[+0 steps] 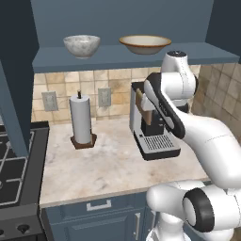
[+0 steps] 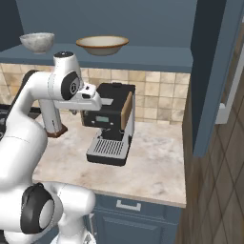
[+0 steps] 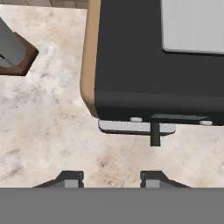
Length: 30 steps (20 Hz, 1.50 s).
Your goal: Take the smaller bowl and place it next to the appetizer plate on the dining counter , and place the larger bowl next to the plate with cooked food.
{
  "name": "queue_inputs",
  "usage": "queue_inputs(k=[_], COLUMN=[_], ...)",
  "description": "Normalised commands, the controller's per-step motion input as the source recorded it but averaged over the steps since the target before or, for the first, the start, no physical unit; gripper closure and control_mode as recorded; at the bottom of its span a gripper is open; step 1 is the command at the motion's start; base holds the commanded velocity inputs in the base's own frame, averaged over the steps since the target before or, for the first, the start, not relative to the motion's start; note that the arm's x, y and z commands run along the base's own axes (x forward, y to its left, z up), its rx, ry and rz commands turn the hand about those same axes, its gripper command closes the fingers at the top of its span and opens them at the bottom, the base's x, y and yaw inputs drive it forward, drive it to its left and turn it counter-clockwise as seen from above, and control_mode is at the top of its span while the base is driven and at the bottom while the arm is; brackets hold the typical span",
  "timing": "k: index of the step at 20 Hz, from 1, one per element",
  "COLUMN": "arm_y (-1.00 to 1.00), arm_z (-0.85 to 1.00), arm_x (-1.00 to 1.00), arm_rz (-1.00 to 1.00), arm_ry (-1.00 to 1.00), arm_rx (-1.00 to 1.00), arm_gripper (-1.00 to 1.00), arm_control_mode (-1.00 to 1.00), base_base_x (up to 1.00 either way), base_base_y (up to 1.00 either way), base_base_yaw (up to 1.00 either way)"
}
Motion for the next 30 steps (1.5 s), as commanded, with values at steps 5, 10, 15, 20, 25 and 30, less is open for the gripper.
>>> queue_inputs(k=[5,10,15,20,25,30], arm_y=[-0.15,-0.13,-0.08,-0.36,-0.28,-0.33], arm_z=[0.00,0.00,0.17,0.50,0.96,0.99], arm_x=[-0.58,-0.63,-0.24,-0.05,0.00,0.01], arm_rz=[-0.06,-0.41,-0.61,-0.40,-0.19,-0.13], arm_ry=[-0.06,-0.10,-0.17,-0.22,-0.45,-0.39], arm_rx=[0.08,0.24,0.32,0.44,0.42,0.42], arm_gripper=[-1.00,-1.00,-1.00,-1.00,-1.00,-1.00], arm_control_mode=[-1.00,-1.00,-1.00,-1.00,-1.00,-1.00], base_base_x=[0.00,0.00,0.00,0.00,0.00,0.00], base_base_y=[0.00,0.00,0.00,0.00,0.00,0.00], base_base_yaw=[0.00,0.00,0.00,0.00,0.00,0.00])
